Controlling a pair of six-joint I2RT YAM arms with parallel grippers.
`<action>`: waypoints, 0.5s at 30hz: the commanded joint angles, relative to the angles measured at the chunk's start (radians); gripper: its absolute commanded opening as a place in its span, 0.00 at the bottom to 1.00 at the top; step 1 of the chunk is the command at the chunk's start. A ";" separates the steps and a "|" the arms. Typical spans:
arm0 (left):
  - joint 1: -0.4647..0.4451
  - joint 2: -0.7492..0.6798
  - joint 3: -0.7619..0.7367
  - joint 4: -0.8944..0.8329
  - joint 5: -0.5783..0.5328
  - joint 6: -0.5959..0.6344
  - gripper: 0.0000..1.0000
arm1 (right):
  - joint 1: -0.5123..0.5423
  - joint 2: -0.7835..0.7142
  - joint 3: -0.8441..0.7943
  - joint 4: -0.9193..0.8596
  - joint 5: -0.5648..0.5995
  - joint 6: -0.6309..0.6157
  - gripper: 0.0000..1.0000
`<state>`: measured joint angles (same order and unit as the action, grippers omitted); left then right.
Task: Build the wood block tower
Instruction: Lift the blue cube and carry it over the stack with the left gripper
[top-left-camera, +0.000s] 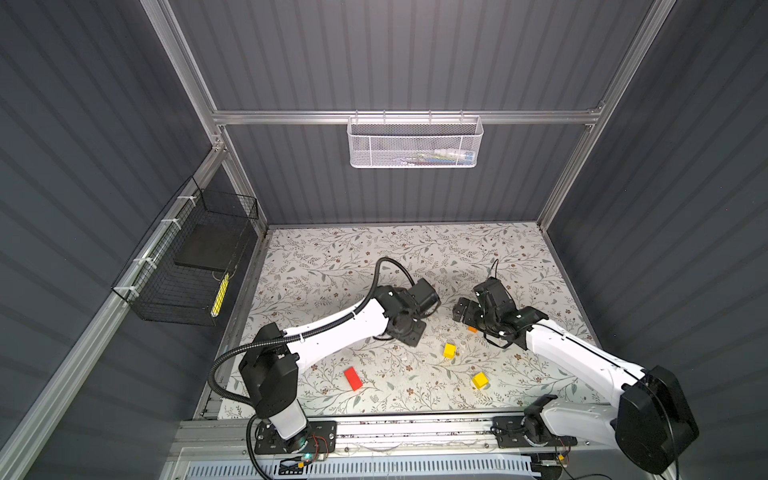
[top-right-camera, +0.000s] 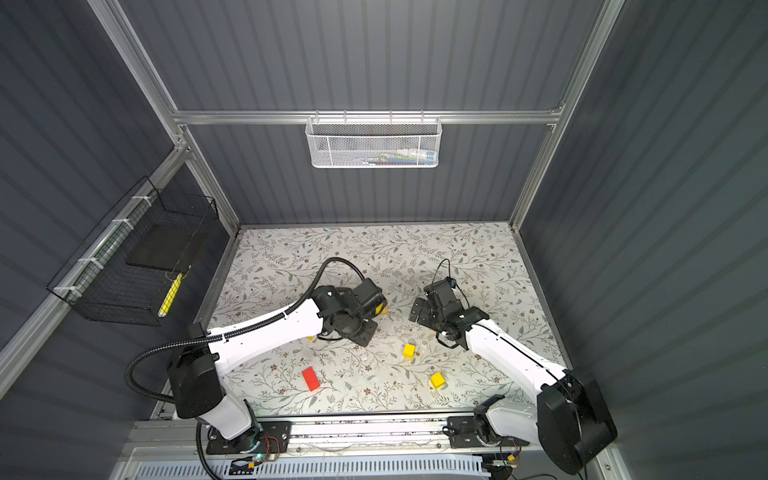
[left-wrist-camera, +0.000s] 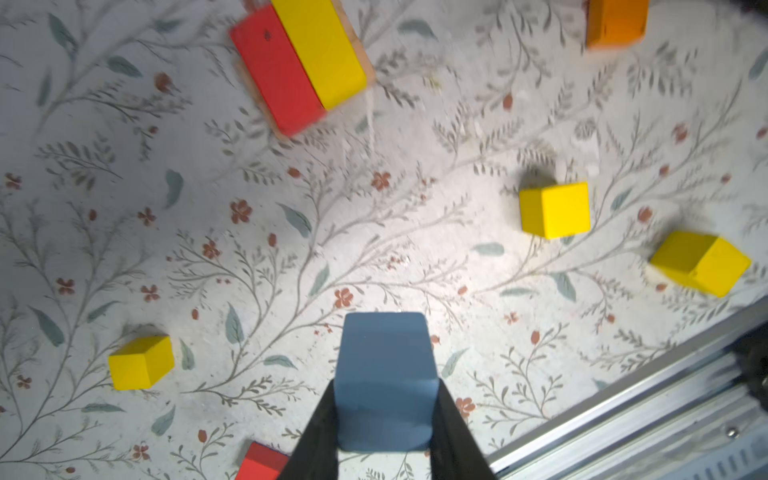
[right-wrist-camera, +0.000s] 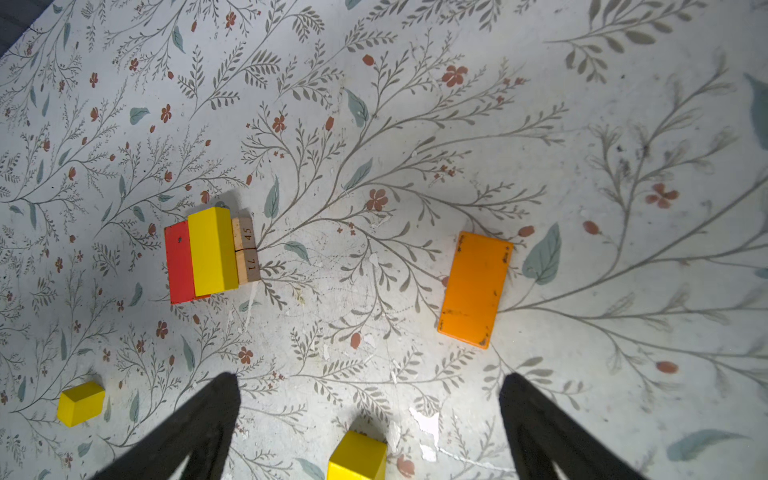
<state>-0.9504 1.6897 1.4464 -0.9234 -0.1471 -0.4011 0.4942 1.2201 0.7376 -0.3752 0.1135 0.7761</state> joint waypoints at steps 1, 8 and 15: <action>0.057 0.069 0.109 -0.059 -0.009 -0.005 0.00 | -0.014 -0.014 0.032 -0.063 0.026 -0.030 0.99; 0.113 0.269 0.384 -0.162 -0.003 0.011 0.00 | -0.043 0.005 0.058 -0.098 0.023 -0.048 0.99; 0.161 0.388 0.501 -0.182 0.006 -0.016 0.00 | -0.066 0.032 0.084 -0.134 0.035 -0.071 0.99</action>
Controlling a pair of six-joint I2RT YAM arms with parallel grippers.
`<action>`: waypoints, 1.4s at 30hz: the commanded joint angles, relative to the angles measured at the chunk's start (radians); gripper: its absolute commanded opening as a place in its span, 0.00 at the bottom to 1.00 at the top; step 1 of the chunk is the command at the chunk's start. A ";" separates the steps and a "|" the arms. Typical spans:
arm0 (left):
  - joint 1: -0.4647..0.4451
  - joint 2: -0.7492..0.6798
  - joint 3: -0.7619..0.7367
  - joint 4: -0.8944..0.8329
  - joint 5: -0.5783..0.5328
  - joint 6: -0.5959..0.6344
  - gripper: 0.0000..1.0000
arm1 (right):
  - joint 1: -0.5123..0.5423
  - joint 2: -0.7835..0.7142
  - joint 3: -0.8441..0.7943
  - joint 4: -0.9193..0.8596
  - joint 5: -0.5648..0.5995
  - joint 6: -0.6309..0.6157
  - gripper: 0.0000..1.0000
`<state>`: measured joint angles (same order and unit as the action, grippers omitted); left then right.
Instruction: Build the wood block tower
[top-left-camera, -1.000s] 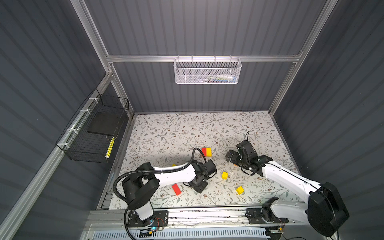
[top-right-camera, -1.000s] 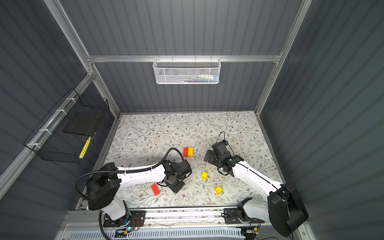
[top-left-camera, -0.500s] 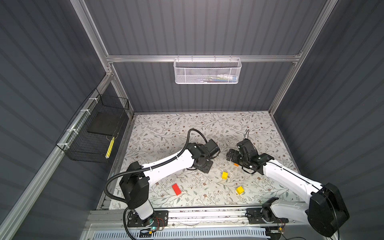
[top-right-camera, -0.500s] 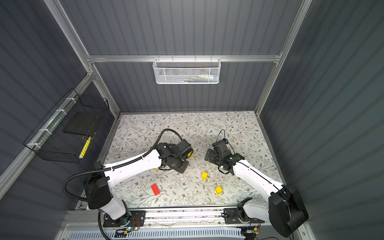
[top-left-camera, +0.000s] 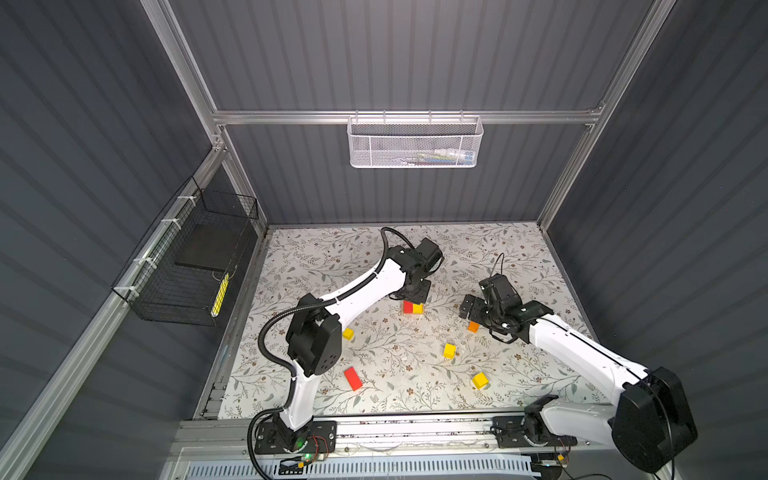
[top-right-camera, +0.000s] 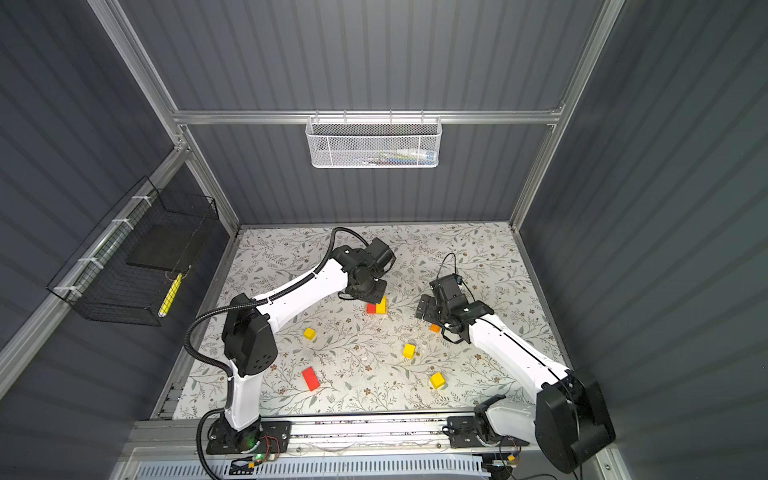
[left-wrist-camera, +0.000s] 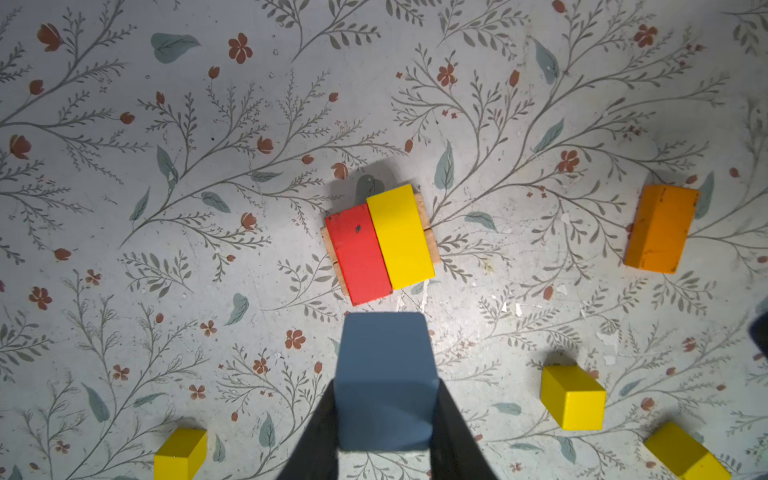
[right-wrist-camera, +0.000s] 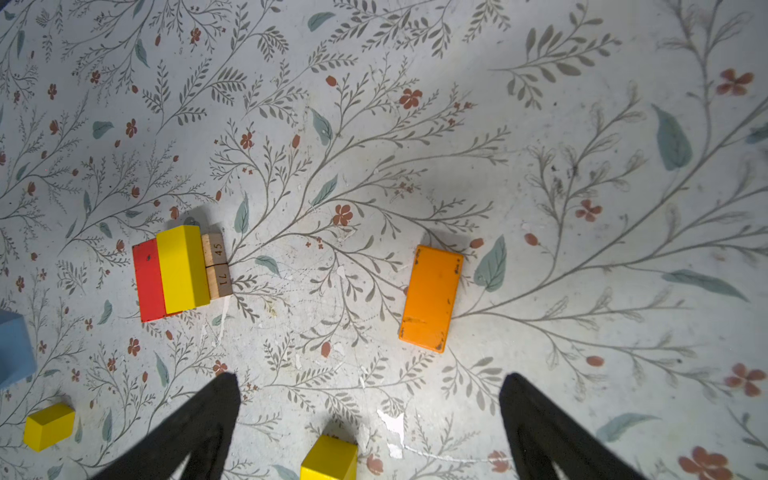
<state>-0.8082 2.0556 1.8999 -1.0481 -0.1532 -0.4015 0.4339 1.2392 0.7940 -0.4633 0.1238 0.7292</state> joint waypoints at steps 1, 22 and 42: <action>0.025 0.037 0.059 -0.056 0.013 -0.019 0.00 | -0.009 0.013 0.030 -0.049 0.028 -0.027 0.99; 0.063 0.182 0.145 -0.079 0.092 -0.123 0.00 | -0.048 0.028 0.007 -0.035 0.001 -0.038 0.99; 0.062 0.202 0.118 -0.072 0.095 -0.145 0.04 | -0.052 0.034 -0.014 -0.013 -0.019 -0.033 0.99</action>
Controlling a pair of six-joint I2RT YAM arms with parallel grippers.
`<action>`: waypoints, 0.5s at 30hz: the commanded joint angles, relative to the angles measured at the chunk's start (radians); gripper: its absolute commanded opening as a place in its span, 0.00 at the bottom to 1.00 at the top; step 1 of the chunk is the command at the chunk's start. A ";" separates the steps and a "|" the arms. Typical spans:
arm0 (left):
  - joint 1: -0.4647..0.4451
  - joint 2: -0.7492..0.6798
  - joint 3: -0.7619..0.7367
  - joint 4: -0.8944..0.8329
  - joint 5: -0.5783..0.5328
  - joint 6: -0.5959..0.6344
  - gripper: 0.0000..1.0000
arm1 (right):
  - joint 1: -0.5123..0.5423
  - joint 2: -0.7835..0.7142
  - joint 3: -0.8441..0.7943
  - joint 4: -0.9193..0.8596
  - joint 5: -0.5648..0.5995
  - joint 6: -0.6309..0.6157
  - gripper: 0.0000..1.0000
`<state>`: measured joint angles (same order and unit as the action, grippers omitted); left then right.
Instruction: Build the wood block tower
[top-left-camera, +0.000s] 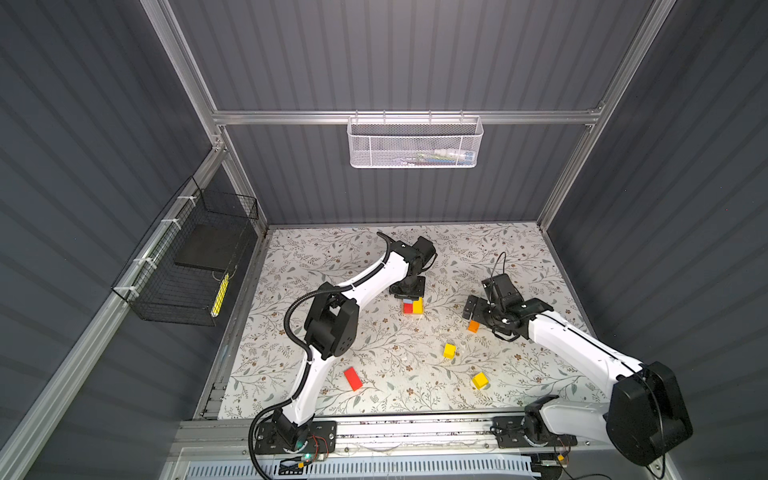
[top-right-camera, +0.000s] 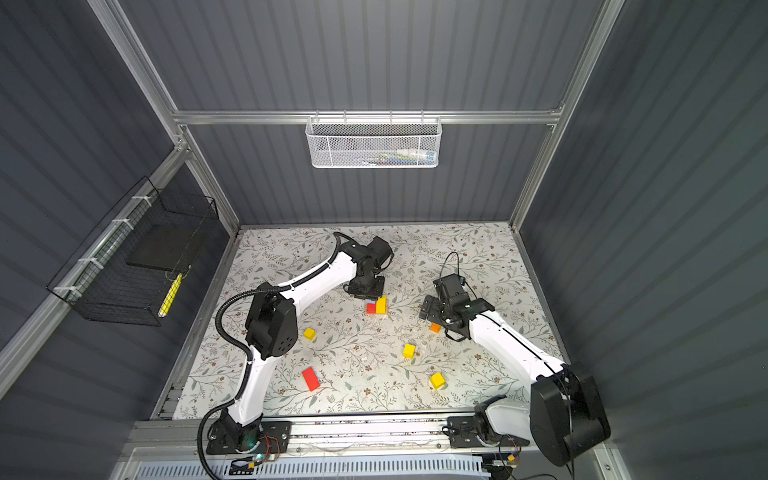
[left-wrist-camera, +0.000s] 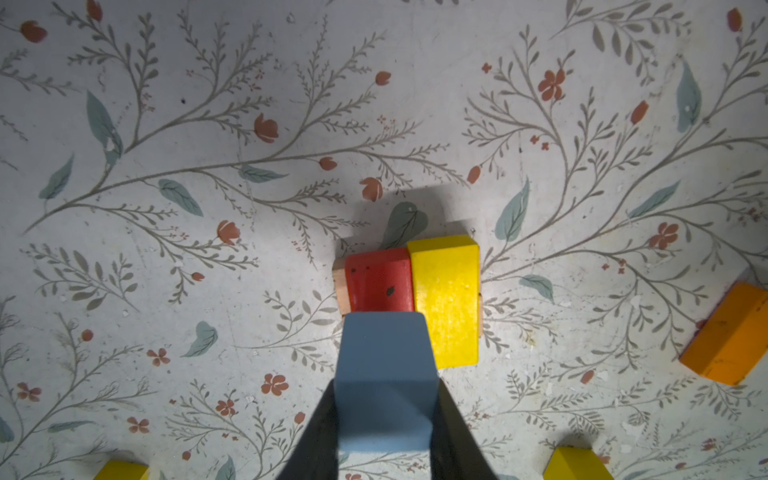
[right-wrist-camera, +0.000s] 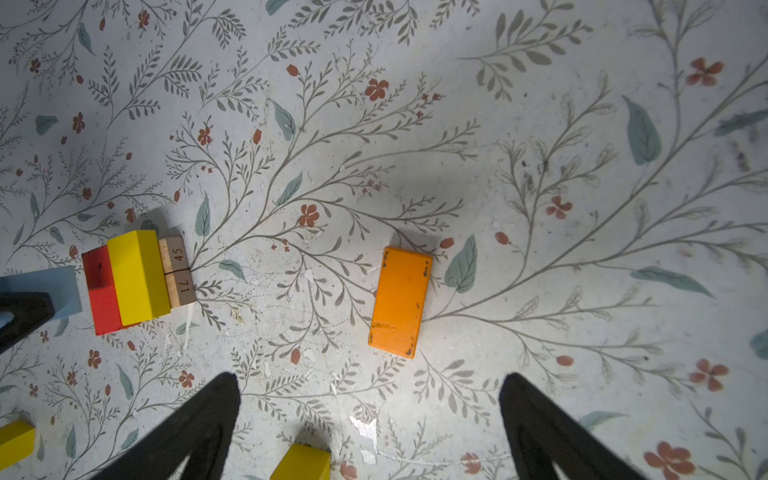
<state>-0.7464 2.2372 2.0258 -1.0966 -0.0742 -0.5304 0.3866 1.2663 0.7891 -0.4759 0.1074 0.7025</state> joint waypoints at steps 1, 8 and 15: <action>0.000 0.023 -0.009 -0.025 0.016 -0.017 0.05 | -0.005 0.007 -0.009 -0.001 -0.003 -0.006 0.99; -0.001 0.030 -0.005 -0.029 0.011 -0.034 0.08 | -0.006 0.004 -0.019 0.005 -0.004 -0.003 0.99; 0.000 0.037 -0.009 -0.017 0.019 -0.054 0.12 | -0.009 0.005 -0.025 0.011 -0.005 -0.006 0.99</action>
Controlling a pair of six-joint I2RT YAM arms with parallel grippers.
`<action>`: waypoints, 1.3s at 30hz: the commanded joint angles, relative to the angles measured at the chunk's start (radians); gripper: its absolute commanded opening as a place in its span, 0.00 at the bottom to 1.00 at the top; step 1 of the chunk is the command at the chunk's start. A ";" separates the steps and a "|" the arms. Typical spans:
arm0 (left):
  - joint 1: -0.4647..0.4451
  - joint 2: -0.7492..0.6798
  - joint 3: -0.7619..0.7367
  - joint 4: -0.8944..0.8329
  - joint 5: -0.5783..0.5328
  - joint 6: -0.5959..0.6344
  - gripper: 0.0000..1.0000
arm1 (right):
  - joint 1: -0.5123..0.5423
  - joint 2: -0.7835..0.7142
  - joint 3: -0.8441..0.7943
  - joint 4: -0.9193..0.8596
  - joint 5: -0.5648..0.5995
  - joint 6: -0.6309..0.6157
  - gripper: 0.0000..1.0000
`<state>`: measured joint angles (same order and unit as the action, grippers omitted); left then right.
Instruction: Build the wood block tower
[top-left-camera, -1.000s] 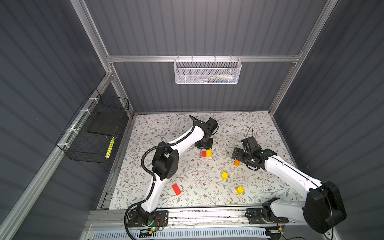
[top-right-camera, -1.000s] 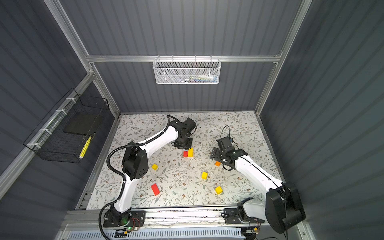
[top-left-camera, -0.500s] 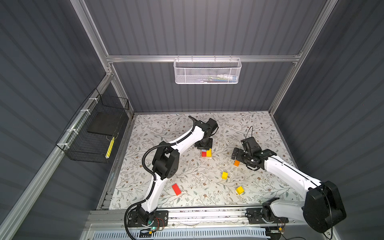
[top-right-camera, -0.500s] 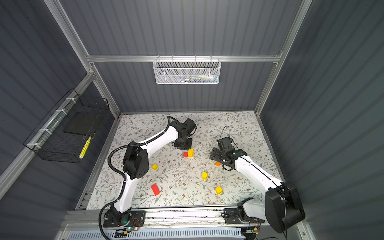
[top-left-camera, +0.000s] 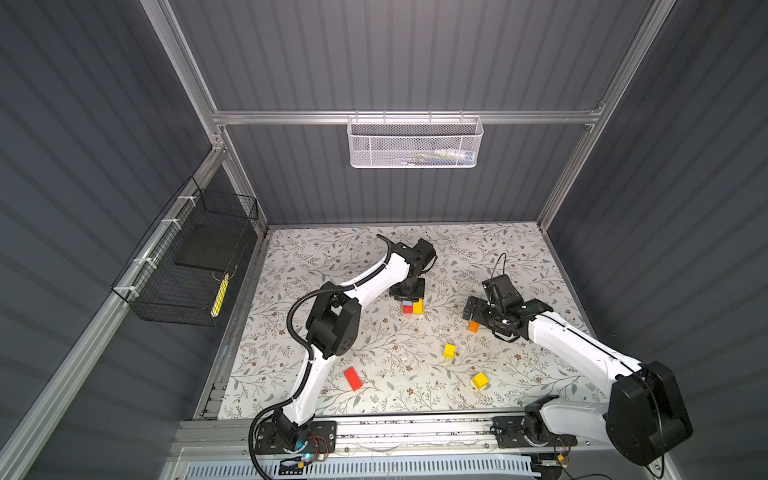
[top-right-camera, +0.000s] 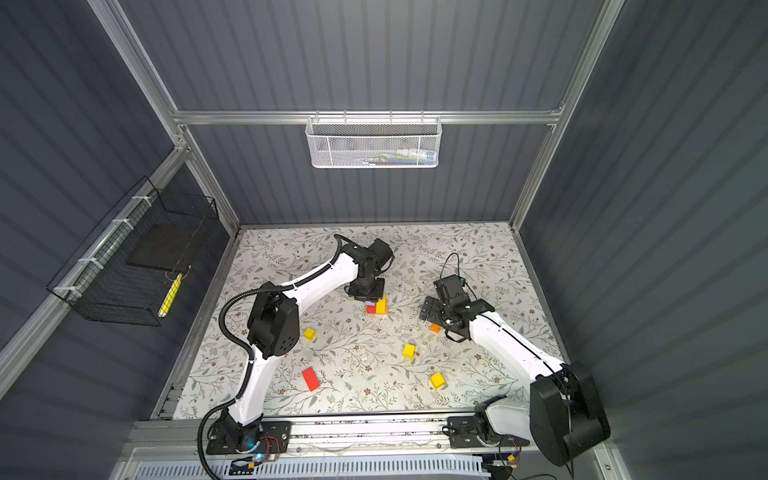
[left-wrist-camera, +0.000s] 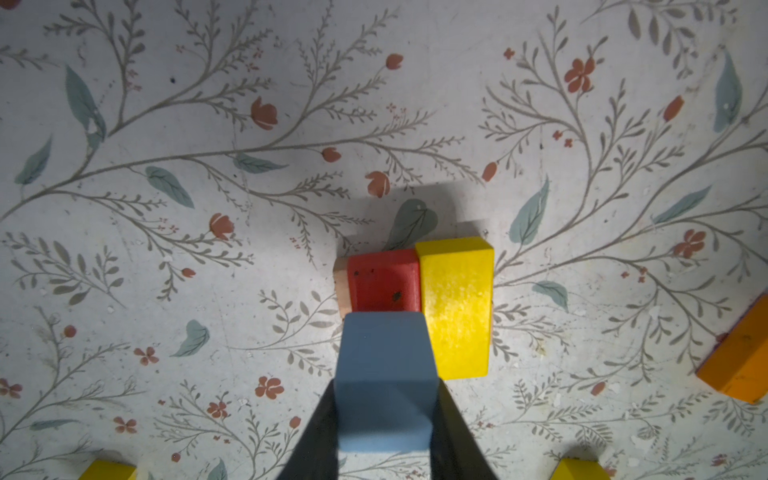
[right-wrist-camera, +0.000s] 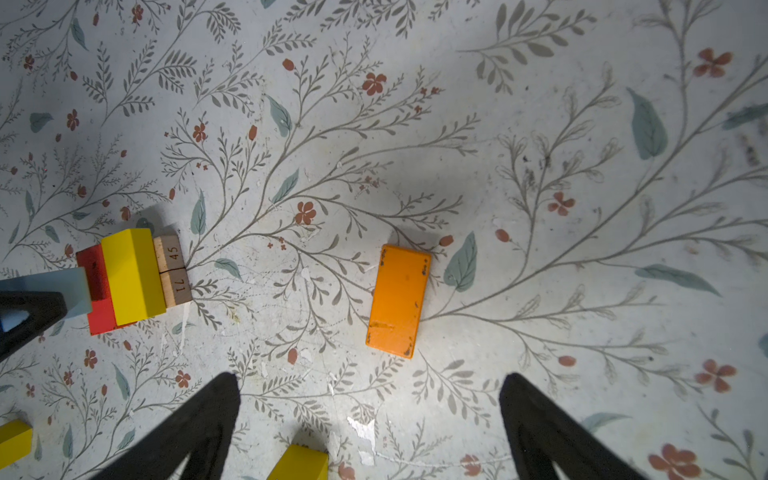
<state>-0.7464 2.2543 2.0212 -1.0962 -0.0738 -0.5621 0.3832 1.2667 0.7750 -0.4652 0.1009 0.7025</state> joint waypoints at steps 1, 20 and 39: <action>0.000 0.022 -0.003 -0.017 0.020 -0.024 0.12 | -0.006 0.006 -0.012 0.000 0.001 -0.005 0.99; 0.000 0.048 0.013 -0.010 0.024 -0.051 0.18 | -0.014 -0.002 -0.029 0.017 -0.006 -0.005 0.99; -0.001 0.054 0.022 -0.007 0.023 -0.075 0.34 | -0.021 -0.003 -0.035 0.019 -0.015 -0.008 0.99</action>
<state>-0.7464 2.2753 2.0243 -1.0954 -0.0589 -0.6197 0.3668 1.2667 0.7544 -0.4469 0.0864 0.7021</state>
